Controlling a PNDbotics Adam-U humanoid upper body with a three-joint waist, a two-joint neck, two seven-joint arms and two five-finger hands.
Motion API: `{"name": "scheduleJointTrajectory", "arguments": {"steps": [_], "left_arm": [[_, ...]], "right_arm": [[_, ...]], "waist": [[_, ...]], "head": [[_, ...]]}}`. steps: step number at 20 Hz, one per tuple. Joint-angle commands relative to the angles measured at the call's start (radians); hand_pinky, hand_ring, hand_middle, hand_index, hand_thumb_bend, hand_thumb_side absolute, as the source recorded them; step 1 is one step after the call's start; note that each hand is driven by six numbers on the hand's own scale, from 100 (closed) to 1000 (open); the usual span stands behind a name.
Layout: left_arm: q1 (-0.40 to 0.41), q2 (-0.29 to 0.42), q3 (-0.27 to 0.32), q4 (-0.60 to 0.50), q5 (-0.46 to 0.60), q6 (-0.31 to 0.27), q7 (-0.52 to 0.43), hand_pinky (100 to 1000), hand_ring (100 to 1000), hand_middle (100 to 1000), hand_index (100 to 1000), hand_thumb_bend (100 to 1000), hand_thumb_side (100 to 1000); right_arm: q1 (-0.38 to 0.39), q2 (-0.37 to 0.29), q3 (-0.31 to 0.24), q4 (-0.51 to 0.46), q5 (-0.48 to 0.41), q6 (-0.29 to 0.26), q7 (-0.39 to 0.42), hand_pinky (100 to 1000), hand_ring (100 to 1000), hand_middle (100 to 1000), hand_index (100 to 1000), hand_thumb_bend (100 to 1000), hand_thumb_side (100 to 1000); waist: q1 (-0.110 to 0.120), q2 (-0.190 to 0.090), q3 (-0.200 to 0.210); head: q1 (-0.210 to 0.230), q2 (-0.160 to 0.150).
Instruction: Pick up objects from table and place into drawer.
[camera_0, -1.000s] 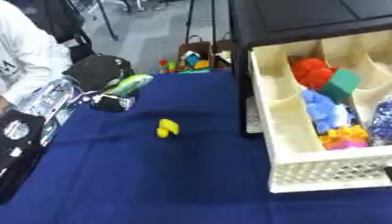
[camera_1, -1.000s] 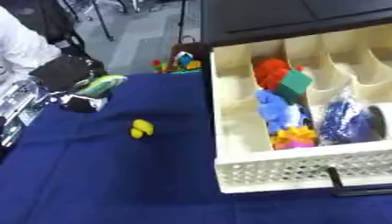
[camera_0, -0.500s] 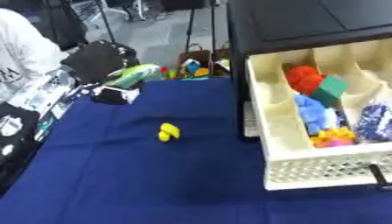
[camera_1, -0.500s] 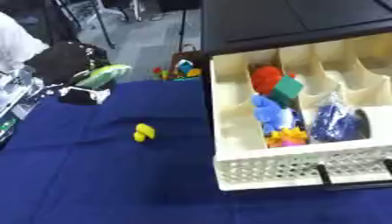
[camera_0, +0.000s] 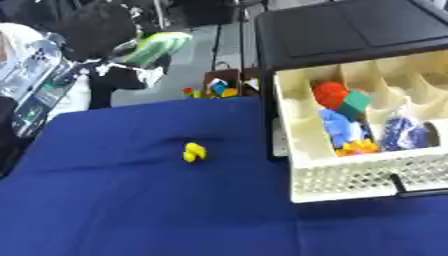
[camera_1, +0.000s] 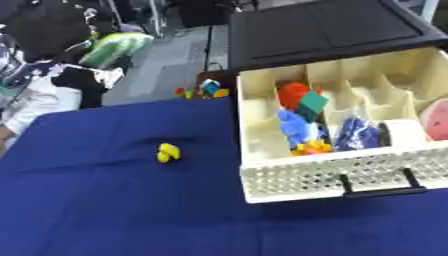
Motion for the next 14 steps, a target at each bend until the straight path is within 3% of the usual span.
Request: {"name": "scheduleJointTrajectory", "arguments": {"steps": [1, 6, 14], "left_arm": [[-0.036, 0.025, 0.008, -0.044, 0.052, 0.013, -0.013, 515, 659, 582, 686, 100, 695], [-0.092, -0.004, -0.010, -0.091, 0.085, 0.008, -0.036, 523, 666, 588, 688, 100, 701], [-0.183, -0.087, -0.038, -0.108, 0.129, 0.005, -0.053, 521, 667, 586, 691, 100, 681]], "right_arm": [[-0.005, -0.010, 0.000, -0.010, -0.011, -0.008, -0.015, 579, 638, 591, 751, 100, 1000], [-0.004, -0.008, 0.004, -0.010, -0.016, -0.006, -0.011, 579, 637, 594, 751, 100, 1000], [-0.010, -0.007, 0.007, -0.010, -0.020, -0.004, -0.007, 581, 640, 595, 753, 100, 1000]], "waist": [[-0.004, -0.027, 0.003], [0.007, -0.052, 0.001], [0.032, -0.065, -0.018]], "head": [[-0.006, 0.029], [-0.006, 0.056], [0.020, 0.061]]}}
